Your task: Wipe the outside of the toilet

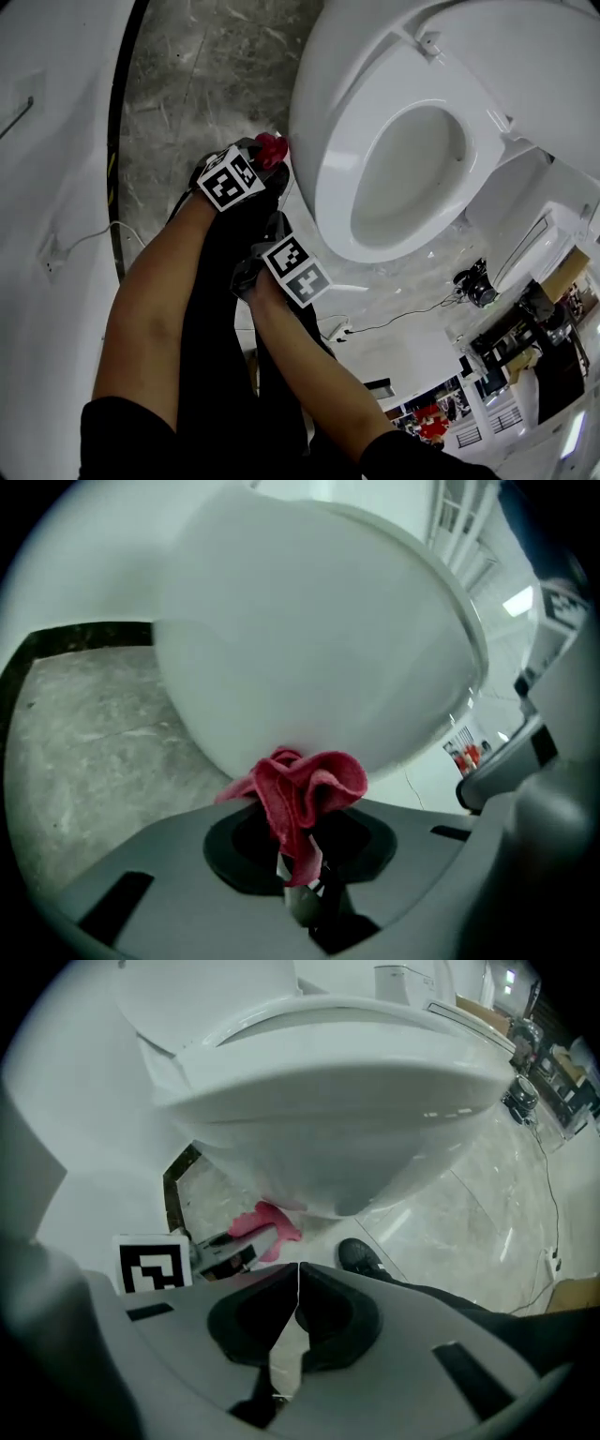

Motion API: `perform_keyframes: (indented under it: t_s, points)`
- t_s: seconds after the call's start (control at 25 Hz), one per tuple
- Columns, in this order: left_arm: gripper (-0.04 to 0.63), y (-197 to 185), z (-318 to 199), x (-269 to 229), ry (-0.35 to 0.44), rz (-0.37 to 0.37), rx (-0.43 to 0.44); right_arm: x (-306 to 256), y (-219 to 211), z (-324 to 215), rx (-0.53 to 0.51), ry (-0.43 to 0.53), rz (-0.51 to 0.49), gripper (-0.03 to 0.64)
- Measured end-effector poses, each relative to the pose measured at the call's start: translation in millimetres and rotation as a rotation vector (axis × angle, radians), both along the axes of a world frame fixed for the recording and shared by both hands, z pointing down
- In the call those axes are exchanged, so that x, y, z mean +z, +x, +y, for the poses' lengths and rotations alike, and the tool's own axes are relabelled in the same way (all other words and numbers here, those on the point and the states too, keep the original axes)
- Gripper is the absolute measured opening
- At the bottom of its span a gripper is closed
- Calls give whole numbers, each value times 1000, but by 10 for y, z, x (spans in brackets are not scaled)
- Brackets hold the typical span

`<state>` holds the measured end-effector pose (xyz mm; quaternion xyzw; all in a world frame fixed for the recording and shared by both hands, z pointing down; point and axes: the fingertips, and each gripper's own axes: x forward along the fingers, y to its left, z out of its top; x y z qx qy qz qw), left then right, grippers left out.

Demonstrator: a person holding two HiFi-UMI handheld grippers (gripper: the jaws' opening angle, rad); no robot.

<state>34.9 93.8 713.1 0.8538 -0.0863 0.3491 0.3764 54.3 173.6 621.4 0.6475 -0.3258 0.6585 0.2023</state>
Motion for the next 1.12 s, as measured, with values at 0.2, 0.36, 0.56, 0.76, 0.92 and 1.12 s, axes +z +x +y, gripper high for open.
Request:
perform_keyframes:
  t_s: [0.2, 0.36, 0.56, 0.76, 0.92, 1.12]
  points:
    - [86, -511, -1332, -155, 68, -23, -207, 30, -211, -612, -66, 74, 9, 34]
    - [86, -527, -2529, -162, 247, -37, -36, 346, -382, -1250, -17, 144, 27, 34]
    - [86, -270, -3648, -6, 372, -38, 150, 815, -566, -1999, 109, 215, 38, 34]
    - [86, 16, -4231, 229, 451, -75, 317, 1049, -650, -2804, 185, 299, 42, 34]
    - [86, 186, -4223, 280, 479, -37, 455, 1185, -673, -2990, 264, 310, 33, 34]
    - [86, 172, -4090, 284, 491, -19, 508, 1334, -656, -2830, 291, 282, 50, 34]
